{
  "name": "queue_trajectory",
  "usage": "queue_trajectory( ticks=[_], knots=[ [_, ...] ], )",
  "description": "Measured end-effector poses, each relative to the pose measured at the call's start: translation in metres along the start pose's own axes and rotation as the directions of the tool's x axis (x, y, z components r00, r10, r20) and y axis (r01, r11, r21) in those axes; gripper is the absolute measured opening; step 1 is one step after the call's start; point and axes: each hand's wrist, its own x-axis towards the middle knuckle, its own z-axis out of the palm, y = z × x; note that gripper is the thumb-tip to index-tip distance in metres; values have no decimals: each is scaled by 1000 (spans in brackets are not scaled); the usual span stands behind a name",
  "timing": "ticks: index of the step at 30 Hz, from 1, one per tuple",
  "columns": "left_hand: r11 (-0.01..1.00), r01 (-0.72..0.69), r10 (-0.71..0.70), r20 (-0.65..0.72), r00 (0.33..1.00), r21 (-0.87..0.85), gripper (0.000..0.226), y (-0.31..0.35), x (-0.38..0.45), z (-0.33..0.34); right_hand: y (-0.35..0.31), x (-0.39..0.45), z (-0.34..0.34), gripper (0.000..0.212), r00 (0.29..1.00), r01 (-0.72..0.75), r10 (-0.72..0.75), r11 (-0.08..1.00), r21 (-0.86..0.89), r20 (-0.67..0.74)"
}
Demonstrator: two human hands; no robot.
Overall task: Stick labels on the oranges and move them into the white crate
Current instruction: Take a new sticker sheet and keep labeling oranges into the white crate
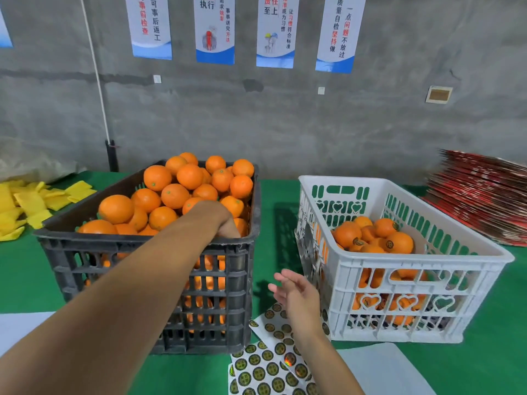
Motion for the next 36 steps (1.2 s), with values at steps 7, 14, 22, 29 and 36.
queue_trajectory(
  ticks=[7,14,22,29,36],
  knots=[
    [1000,-10,10,-15,1000,-20,83,2,0,1,46,-4,-29,72,935,281,40,521,-806,352],
    [995,-75,71,-71,995,-60,61,-1,-7,2,59,-2,-34,56,894,444,-51,243,-862,446],
    [995,-82,76,-112,991,-58,73,-2,-9,3,59,1,-21,41,820,572,-124,132,-810,559],
    [994,-81,71,-120,990,-74,79,-1,-13,4,62,6,-17,25,863,487,-106,432,-759,493],
    [991,-86,74,-122,990,-101,71,0,-16,4,61,9,-15,20,902,360,-12,571,-737,432]
  ],
)
